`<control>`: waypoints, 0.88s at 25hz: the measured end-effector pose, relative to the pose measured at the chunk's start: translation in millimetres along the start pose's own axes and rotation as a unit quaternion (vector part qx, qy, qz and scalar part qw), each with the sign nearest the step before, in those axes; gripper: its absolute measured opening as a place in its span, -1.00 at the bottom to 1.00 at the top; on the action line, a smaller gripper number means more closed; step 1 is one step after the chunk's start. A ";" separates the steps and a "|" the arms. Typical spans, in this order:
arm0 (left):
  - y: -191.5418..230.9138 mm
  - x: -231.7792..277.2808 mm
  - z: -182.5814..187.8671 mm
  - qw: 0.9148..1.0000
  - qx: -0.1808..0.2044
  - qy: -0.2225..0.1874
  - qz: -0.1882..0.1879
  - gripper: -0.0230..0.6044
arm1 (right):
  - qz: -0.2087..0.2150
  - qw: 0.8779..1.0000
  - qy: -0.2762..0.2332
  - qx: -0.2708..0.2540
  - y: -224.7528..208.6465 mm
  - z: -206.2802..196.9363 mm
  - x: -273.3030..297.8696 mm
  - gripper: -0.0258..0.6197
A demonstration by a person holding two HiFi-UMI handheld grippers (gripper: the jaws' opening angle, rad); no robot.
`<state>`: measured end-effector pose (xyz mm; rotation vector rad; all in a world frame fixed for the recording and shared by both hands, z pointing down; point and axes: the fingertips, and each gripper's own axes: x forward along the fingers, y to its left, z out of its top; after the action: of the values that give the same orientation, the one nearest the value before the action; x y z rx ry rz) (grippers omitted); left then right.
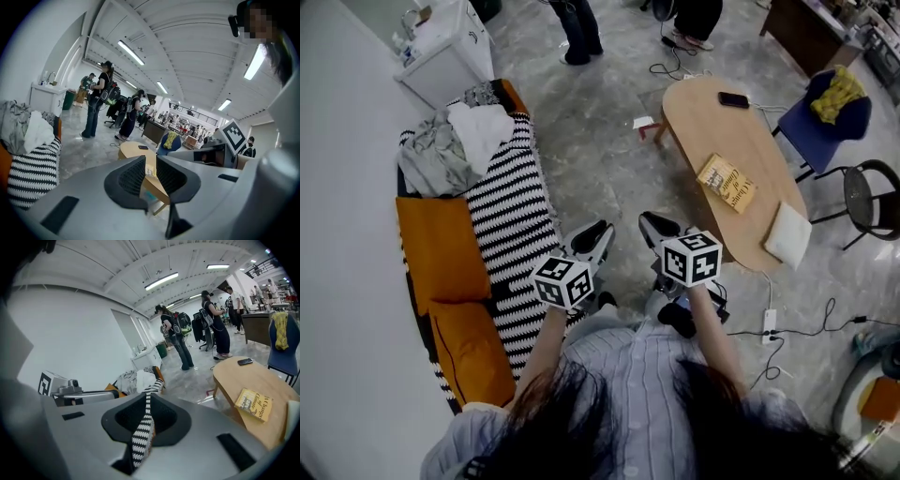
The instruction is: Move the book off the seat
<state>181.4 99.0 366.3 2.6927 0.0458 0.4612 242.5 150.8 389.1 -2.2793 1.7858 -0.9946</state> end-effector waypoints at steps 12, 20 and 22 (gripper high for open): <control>22.7 -65.1 -22.2 1.000 -0.003 -0.005 -0.001 -0.67 | 0.003 1.000 0.003 -0.016 64.1 -31.6 13.9 -0.80; 20.1 -81.2 -28.8 1.000 0.003 -0.015 -0.011 -0.67 | 0.000 1.000 -0.003 -0.020 79.1 -39.7 9.2 -0.80; 19.9 -83.4 -28.8 1.000 0.003 -0.017 -0.012 -0.67 | -0.001 1.000 -0.002 -0.022 81.7 -41.4 8.4 -0.80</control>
<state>92.5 83.6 373.0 2.7010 0.0708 0.4083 152.8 130.5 389.5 -2.3067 1.8213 -0.9605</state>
